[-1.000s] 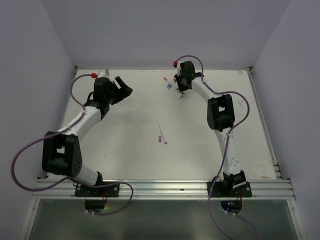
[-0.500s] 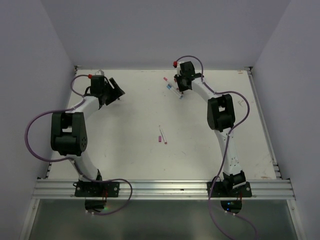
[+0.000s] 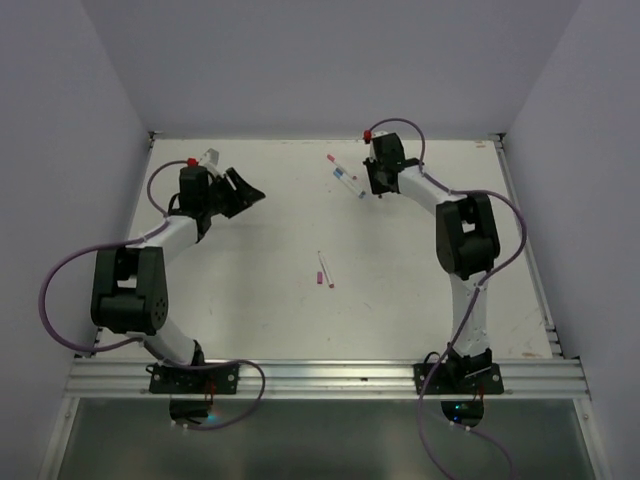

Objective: Open the pen caps

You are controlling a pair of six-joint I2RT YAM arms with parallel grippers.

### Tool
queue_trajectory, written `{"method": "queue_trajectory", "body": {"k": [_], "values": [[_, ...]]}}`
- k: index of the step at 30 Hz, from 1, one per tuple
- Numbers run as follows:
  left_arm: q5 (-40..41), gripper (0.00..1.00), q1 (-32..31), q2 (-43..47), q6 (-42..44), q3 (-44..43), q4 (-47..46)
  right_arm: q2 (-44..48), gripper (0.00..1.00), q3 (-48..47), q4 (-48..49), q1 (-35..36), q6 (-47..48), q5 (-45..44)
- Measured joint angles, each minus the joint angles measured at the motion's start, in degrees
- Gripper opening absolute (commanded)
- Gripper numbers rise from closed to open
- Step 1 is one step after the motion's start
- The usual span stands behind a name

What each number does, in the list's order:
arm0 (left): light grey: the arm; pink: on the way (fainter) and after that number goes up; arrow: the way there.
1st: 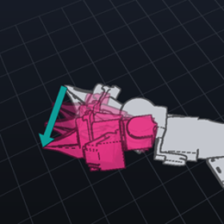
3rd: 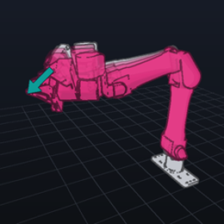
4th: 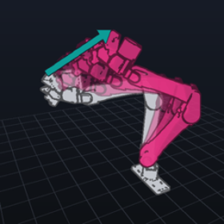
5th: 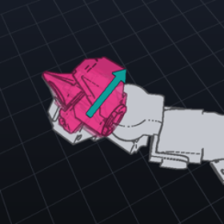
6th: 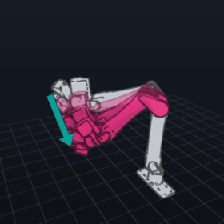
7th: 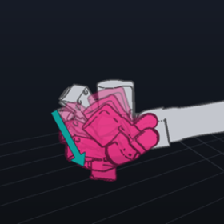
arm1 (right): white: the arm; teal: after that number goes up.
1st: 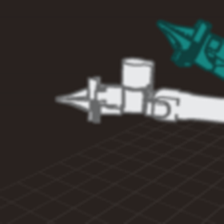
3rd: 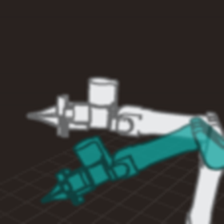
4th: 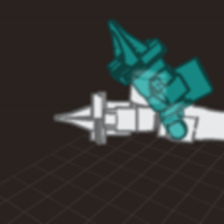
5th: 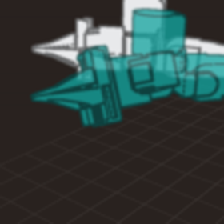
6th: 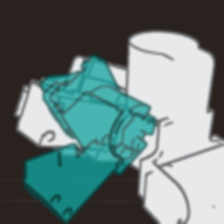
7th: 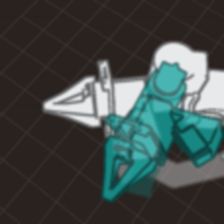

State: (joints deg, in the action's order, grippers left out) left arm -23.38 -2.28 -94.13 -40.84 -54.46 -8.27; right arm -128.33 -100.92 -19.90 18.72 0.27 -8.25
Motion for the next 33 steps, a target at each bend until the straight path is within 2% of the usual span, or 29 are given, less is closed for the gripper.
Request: {"method": "queue_trajectory", "body": {"k": [6,10,13,16,21,33], "values": [[-8.9,0.64,-6.9,4.1,-1.9,6.2,-9.9,23.9,0.0,19.2,0.7,2.9,-6.0,3.7],[-15.6,0.67,-11.0,6.0,-8.6,13.0,-24.5,39.2,0.0,31.1,3.5,12.4,-11.5,7.8],[-18.4,0.68,-11.5,6.3,-14.3,17.6,-33.8,45.9,0.0,38.4,5.4,19.4,-16.0,12.0],[-19.7,0.68,-11.5,7.2,-18.3,21.5,-40.1,48.7,0.0,43.6,6.4,22.8,-19.9,13.1],[-20.5,0.69,-11.5,11.5,-21.1,26.9,-45.0,51.6,0.0,48.5,7.4,25.8,-24.2,13.1],[-20.6,0.69,-11.8,13.6,-22.6,29.9,-46.4,52.7,0.0,48.5,10.6,30.8,-27.7,12.2]]}}
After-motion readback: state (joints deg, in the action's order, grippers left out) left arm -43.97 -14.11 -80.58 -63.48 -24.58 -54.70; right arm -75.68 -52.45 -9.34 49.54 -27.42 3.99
